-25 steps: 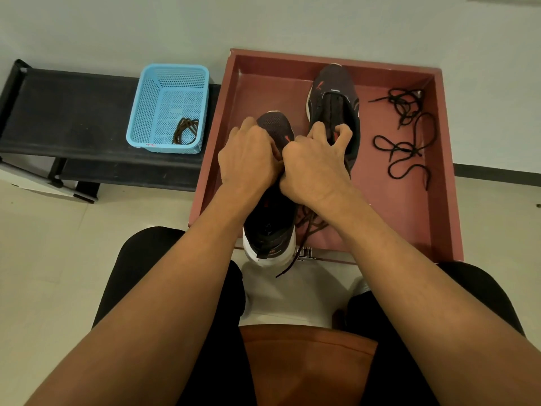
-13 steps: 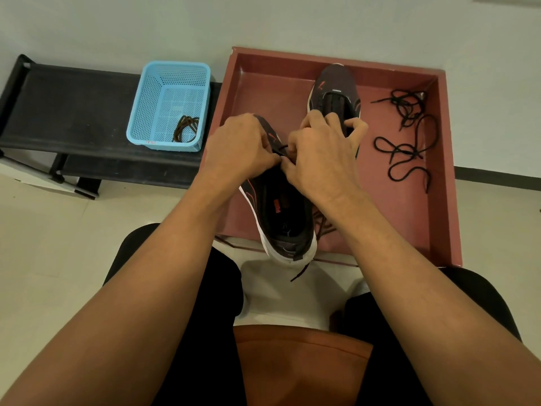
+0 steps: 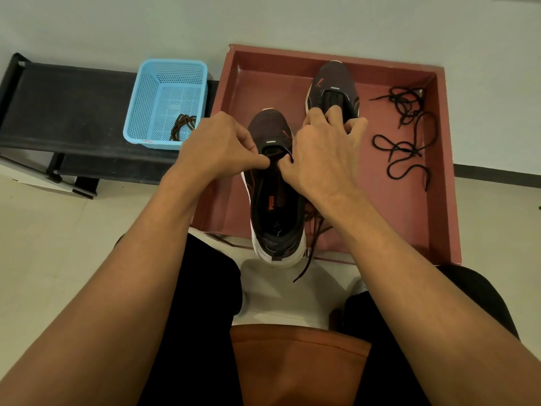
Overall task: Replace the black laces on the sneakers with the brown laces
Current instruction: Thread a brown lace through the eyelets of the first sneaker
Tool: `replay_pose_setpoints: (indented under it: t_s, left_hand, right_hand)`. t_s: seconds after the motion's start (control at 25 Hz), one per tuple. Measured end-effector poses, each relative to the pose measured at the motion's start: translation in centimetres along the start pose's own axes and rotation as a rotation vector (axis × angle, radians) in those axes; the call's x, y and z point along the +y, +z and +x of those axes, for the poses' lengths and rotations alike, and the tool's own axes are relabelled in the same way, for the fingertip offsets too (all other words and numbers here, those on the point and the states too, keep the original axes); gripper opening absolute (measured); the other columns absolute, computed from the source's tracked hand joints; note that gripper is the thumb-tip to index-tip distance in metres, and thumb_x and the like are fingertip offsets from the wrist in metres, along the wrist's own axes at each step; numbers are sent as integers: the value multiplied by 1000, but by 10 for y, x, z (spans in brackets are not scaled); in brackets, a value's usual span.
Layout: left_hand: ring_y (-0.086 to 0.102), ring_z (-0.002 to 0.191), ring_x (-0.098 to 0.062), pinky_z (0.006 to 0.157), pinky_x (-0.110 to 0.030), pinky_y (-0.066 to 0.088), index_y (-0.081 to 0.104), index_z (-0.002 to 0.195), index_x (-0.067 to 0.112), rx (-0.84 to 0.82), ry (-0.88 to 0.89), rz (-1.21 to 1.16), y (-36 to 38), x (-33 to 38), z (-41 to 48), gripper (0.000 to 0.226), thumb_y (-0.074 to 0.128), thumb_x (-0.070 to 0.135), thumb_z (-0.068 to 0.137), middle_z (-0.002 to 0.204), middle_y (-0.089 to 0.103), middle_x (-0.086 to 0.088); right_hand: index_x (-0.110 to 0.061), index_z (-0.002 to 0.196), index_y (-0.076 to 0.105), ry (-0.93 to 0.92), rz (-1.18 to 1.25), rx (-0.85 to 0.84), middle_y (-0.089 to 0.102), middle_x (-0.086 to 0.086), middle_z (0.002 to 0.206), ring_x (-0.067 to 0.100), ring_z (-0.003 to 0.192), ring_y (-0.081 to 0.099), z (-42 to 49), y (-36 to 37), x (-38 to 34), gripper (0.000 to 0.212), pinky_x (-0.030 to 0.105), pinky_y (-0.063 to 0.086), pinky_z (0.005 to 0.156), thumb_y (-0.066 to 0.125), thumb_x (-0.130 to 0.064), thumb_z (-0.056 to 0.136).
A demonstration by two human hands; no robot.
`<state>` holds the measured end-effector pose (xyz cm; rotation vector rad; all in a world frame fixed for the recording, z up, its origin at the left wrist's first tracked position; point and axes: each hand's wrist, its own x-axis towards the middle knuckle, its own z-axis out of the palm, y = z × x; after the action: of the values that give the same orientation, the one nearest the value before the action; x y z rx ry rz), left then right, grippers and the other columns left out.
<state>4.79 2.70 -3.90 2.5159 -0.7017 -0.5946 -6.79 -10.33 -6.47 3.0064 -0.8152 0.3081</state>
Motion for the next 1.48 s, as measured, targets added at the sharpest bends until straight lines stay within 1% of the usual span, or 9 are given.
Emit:
replay_pose_setpoints:
  t_s: [0.12,0.2,0.28,0.4,0.56,0.72,0.88,1.32,1.48]
  left_hand:
    - [59,49,-4,55,-26,56,77,72,23,-23,4,-204,2,4,-2,10,83,29,78,50,61,14]
    - [59,49,-1,51,-18,52,78,76,23,-9,11,-268,4,6,-2,7,82,26,81,57,64,10]
    - [62,57,-2,59,-27,62,80,82,20,-3,-7,-319,3,3,0,6,81,26,82,71,72,-2]
    - [72,79,-13,72,-45,67,78,93,19,2,-57,-369,7,-10,4,25,85,39,81,90,75,-11]
    - [72,90,-24,81,-42,62,70,107,18,81,-80,-47,29,-10,2,55,82,60,73,99,73,-2]
    - [72,87,-23,79,-38,61,80,91,22,224,-28,62,33,-3,0,36,78,52,70,83,75,0]
    - [74,92,-20,89,-36,60,85,96,21,211,-10,1,24,-7,-3,20,82,34,80,88,79,-1]
    - [69,87,-12,83,-26,54,83,102,19,167,-32,-40,25,1,-5,17,76,18,87,85,75,1]
    - [69,87,-12,86,-27,55,83,102,19,171,-25,-45,26,2,-5,17,76,19,86,88,77,0]
  right_hand:
    - [-30,110,70,-179,142,-31,61,-5,123,22,117,51,6,-4,2,31,43,32,92,78,-42,83]
    - [-37,113,72,-244,260,-84,68,-12,114,17,111,55,10,-7,3,21,41,27,90,73,-38,92]
    - [-40,112,75,-225,297,-94,74,-12,101,17,103,62,13,-5,5,16,42,30,92,65,-38,99]
    - [-41,117,76,-183,314,-72,77,-12,105,17,105,66,15,-3,9,20,44,35,98,60,-41,103]
    - [-35,116,73,-134,331,-19,78,-10,98,17,102,69,17,4,3,19,42,36,98,64,-41,101]
    - [-29,106,72,-100,328,-33,78,-7,90,21,95,68,12,7,-5,15,41,37,97,70,-40,96]
    - [-33,100,78,-150,199,-9,74,-7,89,22,93,65,10,4,-13,13,42,35,89,66,-38,98]
    - [-27,83,71,-51,68,-32,62,-6,70,21,73,55,7,14,-26,15,40,16,79,61,-31,93]
    - [-27,86,71,-45,57,-35,59,-6,68,21,70,51,6,15,-25,18,41,20,81,58,-33,95]
